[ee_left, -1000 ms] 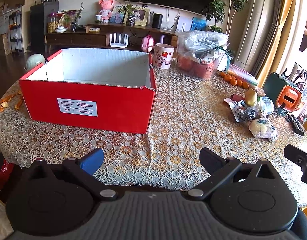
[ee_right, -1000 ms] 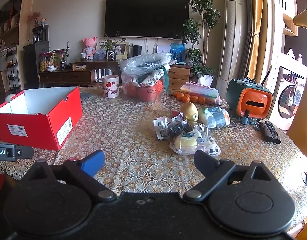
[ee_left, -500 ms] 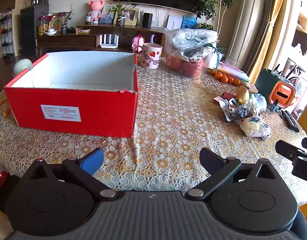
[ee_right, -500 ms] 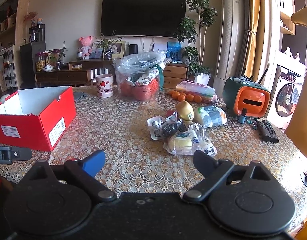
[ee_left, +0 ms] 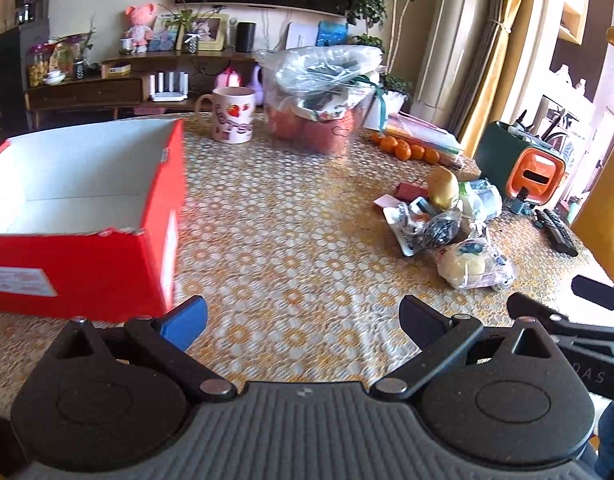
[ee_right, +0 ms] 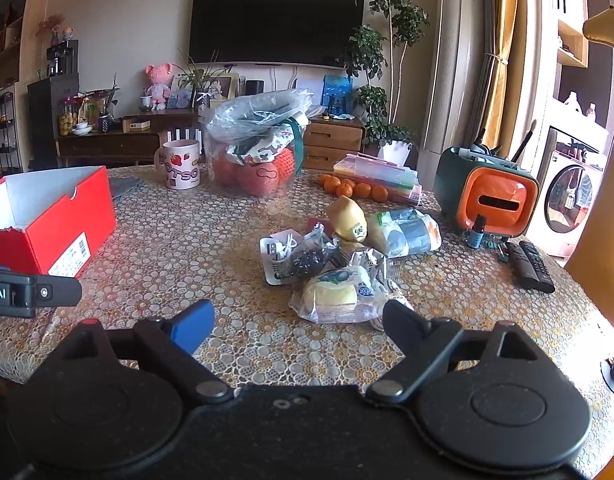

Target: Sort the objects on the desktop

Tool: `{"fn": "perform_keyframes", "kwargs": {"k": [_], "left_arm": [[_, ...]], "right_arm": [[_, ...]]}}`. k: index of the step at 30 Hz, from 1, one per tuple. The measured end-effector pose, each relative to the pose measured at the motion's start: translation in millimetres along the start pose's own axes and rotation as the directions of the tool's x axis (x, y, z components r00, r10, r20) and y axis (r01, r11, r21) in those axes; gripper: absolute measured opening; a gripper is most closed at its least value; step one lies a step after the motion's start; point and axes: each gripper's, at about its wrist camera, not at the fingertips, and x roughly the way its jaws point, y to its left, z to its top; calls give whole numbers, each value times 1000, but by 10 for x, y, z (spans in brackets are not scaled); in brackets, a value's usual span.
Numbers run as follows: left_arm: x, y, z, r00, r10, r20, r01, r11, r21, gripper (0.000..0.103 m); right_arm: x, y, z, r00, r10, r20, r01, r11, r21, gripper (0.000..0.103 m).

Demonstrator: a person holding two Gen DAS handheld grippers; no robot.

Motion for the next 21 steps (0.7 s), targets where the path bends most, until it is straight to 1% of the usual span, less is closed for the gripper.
{"fn": "perform_keyframes", "kwargs": {"k": [7,13,17,21], "left_arm": [[337,-265,188,999,-50,-1,50,998,47,103],[641,-435,331,996,-83,-20,84,994,66,103],[848,-534,425,996,-87,-33,89,993,79,102],[1060,-562,514,995,-85,-49,88,994,68,102]], "right_arm": [[286,-200,-13,999,-9,-33,9,1000,-16,87],[520,-310,-45,998,-22,-58,19,999,-43,86],[644,-344,-58,997,-21,-79,17,998,-54,86],[765,-368,-41,996,-17,-88,11,998,-61,85]]}}
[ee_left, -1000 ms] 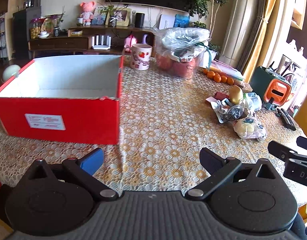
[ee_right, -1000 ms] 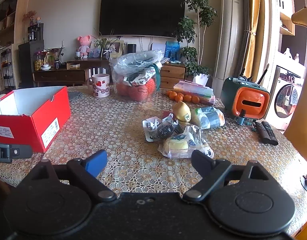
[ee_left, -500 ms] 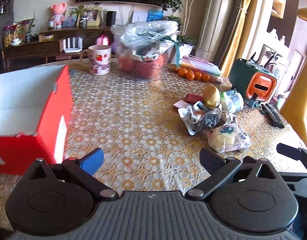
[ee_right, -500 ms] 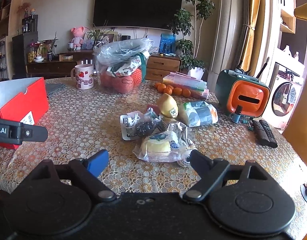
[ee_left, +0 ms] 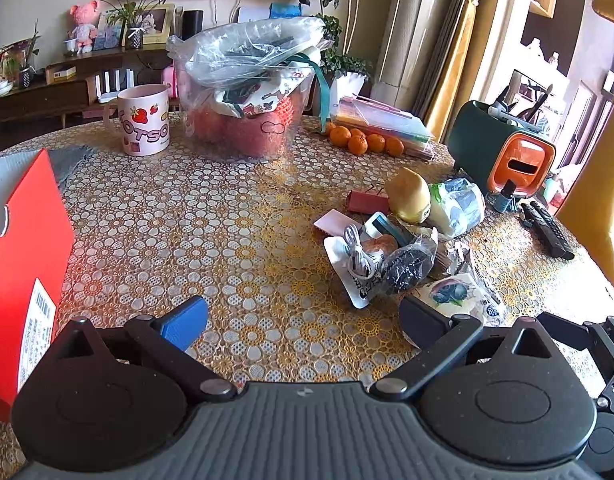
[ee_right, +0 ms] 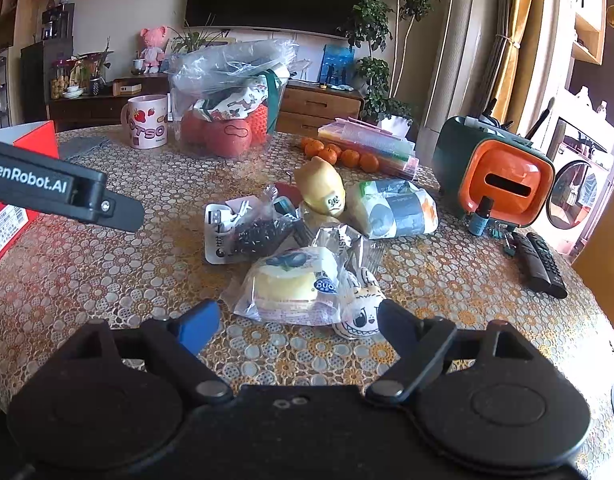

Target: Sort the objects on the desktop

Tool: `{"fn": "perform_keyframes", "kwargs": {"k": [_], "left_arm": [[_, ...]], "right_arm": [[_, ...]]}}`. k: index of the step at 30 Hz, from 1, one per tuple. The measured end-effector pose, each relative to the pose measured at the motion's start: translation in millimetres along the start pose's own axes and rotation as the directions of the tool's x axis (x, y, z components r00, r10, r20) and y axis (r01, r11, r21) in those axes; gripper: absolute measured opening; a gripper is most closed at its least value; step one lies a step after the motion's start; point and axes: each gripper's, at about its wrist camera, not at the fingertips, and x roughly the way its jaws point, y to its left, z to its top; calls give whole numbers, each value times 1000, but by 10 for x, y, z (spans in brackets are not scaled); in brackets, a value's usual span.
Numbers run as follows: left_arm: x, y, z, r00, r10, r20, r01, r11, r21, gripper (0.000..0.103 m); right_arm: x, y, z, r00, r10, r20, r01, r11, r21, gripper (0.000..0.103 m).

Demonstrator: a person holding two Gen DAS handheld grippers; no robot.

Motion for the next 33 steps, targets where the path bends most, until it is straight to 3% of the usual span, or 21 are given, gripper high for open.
{"fn": "perform_keyframes", "kwargs": {"k": [14,17,22,26,33], "left_arm": [[430,-253,226,999,-45,11,44,995,94,98],[504,-284,225,999,-47,5,46,993,109,89],[563,-315,233,997,-70,13,68,990,125,60],[606,-362,240,996,-82,20,78,985,155,54],[744,-377,239,994,-109,-10,109,983,147,35]], "right_arm": [[353,-35,37,1000,0,-22,0,1000,-5,80],[409,-28,47,1000,6,-24,-6,1000,-3,80],[473,4,67,1000,14,-22,-14,1000,-7,80],[497,3,81,1000,19,-21,-19,1000,-2,80],[544,8,75,999,20,-27,-20,1000,-3,80]]}}
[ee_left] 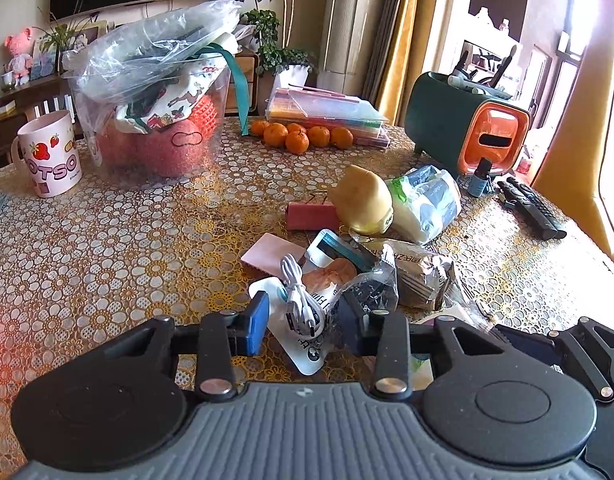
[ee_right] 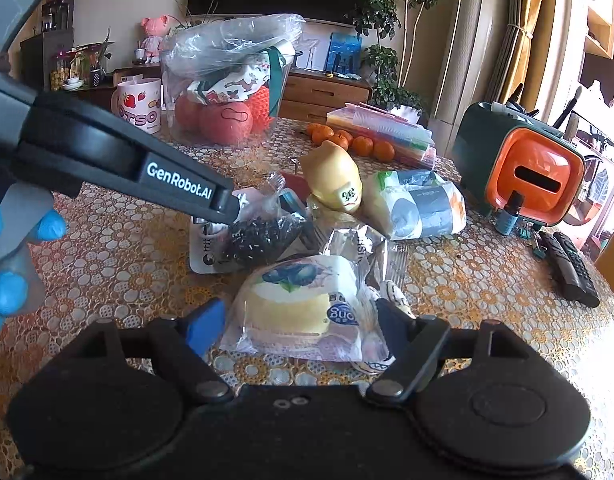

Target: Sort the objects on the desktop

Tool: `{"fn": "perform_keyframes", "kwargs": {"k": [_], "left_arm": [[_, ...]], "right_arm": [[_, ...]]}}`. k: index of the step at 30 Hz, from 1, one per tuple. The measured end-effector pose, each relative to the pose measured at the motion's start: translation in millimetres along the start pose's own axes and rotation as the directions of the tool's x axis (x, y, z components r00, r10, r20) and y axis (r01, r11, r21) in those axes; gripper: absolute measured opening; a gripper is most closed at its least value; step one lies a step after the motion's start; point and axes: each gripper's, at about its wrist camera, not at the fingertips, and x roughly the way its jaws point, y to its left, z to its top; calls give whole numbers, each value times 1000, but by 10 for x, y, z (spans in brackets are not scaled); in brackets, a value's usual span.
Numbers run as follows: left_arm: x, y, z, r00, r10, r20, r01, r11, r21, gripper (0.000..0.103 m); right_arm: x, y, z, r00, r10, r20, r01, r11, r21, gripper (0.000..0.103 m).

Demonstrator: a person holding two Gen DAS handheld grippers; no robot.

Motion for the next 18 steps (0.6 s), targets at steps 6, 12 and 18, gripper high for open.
{"fn": "perform_keyframes", "kwargs": {"k": [6,12,18], "left_arm": [[27,22,9,1000,-27,-2,27,999,-17,26],[13,122,-9,999,-40,-9,39,997,-64,25],[58,130,-18,999,-40,-20,39,998,-56,25]], "right_arm": [[33,13,-3,1000,1,-4,-1,1000,0,81],[64,43,25,1000,4,-7,-4,1000,4,82],[67,50,25,1000,7,-5,-7,1000,6,82]]}}
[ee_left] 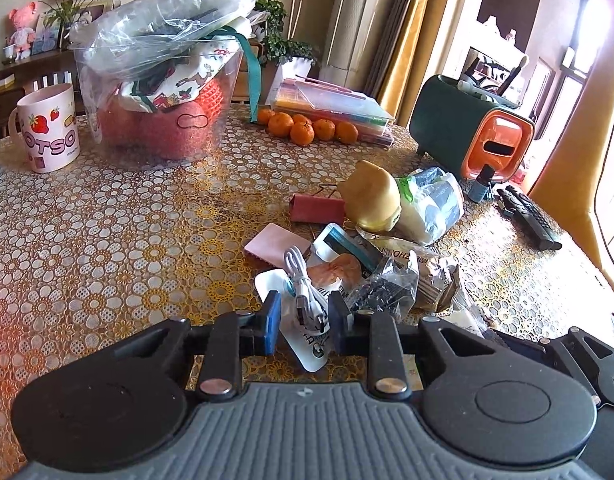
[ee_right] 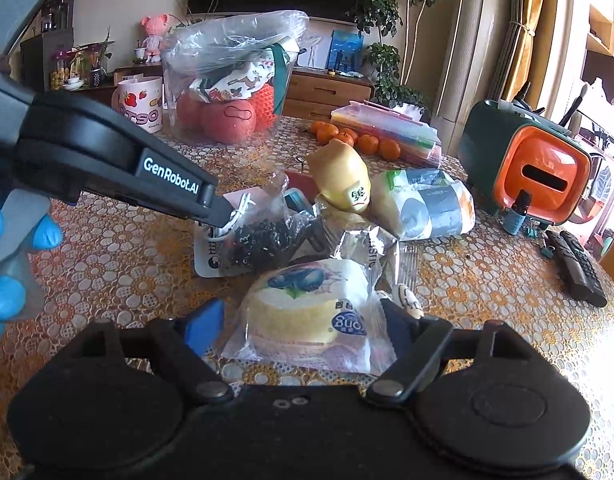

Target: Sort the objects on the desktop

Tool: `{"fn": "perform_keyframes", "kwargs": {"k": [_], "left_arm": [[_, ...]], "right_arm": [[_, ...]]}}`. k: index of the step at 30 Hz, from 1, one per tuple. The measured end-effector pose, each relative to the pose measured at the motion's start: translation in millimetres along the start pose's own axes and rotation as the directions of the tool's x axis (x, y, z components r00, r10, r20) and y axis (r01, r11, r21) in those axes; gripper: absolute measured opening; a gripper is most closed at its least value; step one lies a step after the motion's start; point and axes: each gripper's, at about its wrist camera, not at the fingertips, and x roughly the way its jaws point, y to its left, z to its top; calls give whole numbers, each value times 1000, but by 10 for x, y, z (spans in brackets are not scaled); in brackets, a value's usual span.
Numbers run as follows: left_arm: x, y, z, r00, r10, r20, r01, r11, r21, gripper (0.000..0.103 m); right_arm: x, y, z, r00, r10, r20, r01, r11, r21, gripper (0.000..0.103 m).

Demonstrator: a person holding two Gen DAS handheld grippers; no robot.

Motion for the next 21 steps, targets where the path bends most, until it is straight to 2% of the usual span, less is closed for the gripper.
{"fn": "perform_keyframes", "kwargs": {"k": [4,9,14,21], "left_arm": [[53,-39,-5,1000,-1,-5,1,1000,12,24],[117,-14,-14,1000,1,-23,-1,1000,2,16],[116,1,-6,1000,3,-22,-3,1000,-4,12],[32,7,-6,1000,17,-2,-17,1000,-8,10]], "right_arm": [[12,10,-1,1000,0,-1,0,1000,-1,82],[38,16,1,1000,0,-4,0,1000,-2,82],[33,21,5,1000,-1,-4,1,1000,-2,81],[23,-21,32,1000,-5,-7,5,1000,24,66]]}}
